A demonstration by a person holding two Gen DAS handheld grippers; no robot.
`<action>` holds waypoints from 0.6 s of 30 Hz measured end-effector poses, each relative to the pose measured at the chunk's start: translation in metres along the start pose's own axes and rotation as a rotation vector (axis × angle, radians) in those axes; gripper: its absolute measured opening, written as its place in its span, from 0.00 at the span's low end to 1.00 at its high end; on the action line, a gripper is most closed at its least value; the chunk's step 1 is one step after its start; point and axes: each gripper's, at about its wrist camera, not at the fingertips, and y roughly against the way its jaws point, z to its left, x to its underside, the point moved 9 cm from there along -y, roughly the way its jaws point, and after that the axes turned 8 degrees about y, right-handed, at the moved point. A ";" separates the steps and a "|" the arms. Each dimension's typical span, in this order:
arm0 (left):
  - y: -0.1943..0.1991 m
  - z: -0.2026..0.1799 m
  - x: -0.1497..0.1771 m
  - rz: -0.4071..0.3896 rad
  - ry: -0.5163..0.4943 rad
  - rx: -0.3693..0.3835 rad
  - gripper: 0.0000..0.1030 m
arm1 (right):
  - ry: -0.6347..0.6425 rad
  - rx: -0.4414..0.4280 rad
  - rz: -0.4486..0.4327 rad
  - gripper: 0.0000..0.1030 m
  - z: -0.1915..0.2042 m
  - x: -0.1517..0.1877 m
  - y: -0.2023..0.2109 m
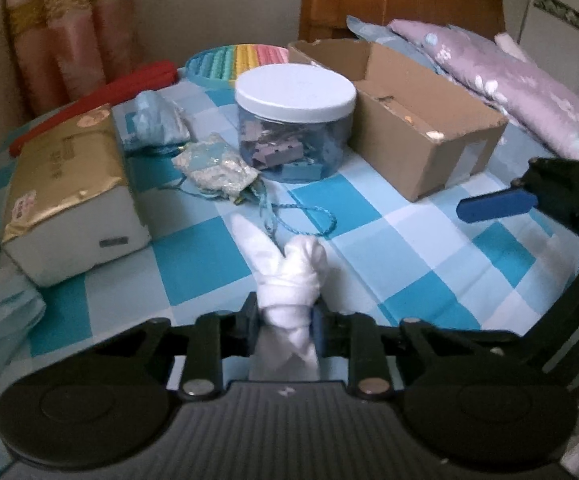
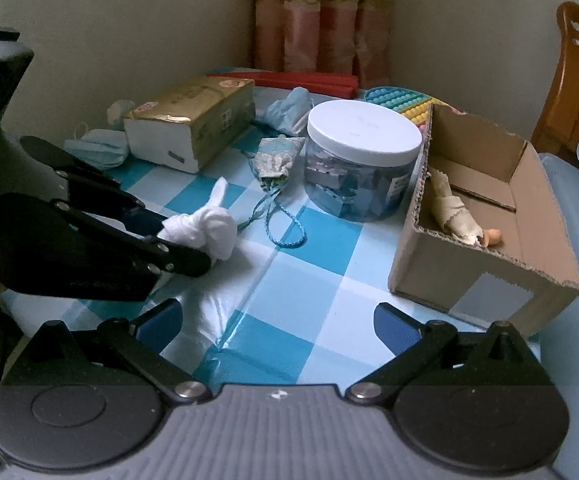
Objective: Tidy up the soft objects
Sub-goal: 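Lift the white knotted cloth with the left tool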
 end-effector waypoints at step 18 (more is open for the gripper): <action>0.043 0.082 0.009 -0.087 0.224 -0.149 0.24 | 0.121 0.082 -0.043 0.80 0.019 -0.062 -0.043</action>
